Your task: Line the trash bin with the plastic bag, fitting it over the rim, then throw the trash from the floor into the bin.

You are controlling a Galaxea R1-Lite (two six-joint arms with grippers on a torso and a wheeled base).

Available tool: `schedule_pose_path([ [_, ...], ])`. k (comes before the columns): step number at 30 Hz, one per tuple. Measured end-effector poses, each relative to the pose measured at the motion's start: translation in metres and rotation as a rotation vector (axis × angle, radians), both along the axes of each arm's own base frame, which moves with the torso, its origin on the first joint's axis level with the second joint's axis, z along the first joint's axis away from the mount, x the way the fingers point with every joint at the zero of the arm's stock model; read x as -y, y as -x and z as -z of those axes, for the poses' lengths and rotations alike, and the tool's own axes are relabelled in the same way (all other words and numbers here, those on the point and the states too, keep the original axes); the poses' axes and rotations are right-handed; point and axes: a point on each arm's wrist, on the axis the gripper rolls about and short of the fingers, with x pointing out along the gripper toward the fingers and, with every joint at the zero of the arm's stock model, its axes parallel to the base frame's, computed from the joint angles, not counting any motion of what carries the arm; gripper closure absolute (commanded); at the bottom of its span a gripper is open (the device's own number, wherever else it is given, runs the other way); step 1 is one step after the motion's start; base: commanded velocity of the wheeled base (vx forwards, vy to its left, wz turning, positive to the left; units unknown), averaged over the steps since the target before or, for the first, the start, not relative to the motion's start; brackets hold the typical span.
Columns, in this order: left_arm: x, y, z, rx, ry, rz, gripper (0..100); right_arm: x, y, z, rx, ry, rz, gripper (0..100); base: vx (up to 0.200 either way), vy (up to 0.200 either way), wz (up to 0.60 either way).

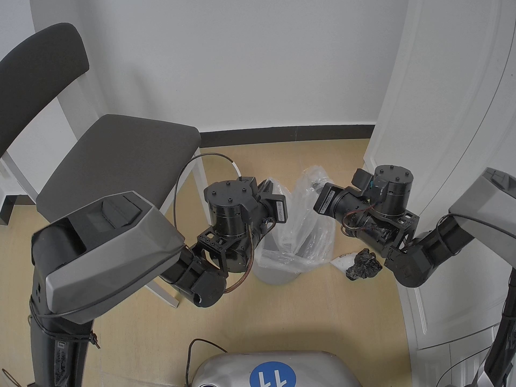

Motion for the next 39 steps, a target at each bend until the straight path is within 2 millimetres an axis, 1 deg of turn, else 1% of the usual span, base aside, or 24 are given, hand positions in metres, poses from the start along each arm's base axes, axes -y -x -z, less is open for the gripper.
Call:
schedule_pose_path([
  [6, 0.002, -0.019, 0.019, -0.031, 0.016, -0.020, 100, 0.003, -0.022, 0.018, -0.021, -0.004, 0.034, 100, 0.000, 0.000, 0.00],
  [11, 0.001, -0.041, 0.037, -0.119, 0.078, -0.050, 100, 0.013, -0.045, 0.031, -0.034, -0.026, 0.080, 100, 0.000, 0.000, 0.00],
  [14, 0.000, -0.049, 0.043, -0.168, 0.120, -0.063, 100, 0.019, -0.056, 0.039, -0.041, -0.033, 0.102, 100, 0.000, 0.000, 0.00],
  [18, -0.003, -0.060, 0.047, -0.190, 0.154, -0.081, 100, 0.027, -0.069, 0.051, -0.050, -0.035, 0.130, 100, 0.000, 0.000, 0.00],
  [23, -0.006, -0.070, 0.058, -0.206, 0.149, -0.099, 100, 0.031, -0.079, 0.065, -0.075, -0.046, 0.144, 100, 0.000, 0.000, 0.00],
  [27, -0.009, -0.074, 0.063, -0.213, 0.144, -0.109, 100, 0.031, -0.083, 0.072, -0.083, -0.044, 0.148, 100, 0.000, 0.000, 0.00],
  [32, -0.022, -0.084, 0.071, -0.249, 0.116, -0.147, 100, 0.036, -0.086, 0.075, -0.088, -0.026, 0.162, 100, 0.000, 0.000, 0.00],
  [35, -0.031, -0.088, 0.076, -0.291, 0.073, -0.172, 100, 0.045, -0.089, 0.078, -0.095, 0.034, 0.182, 100, 0.000, 0.000, 0.00],
  [39, -0.044, -0.093, 0.076, -0.321, 0.008, -0.202, 100, 0.055, -0.091, 0.085, -0.128, 0.158, 0.200, 100, 0.000, 0.000, 0.00],
])
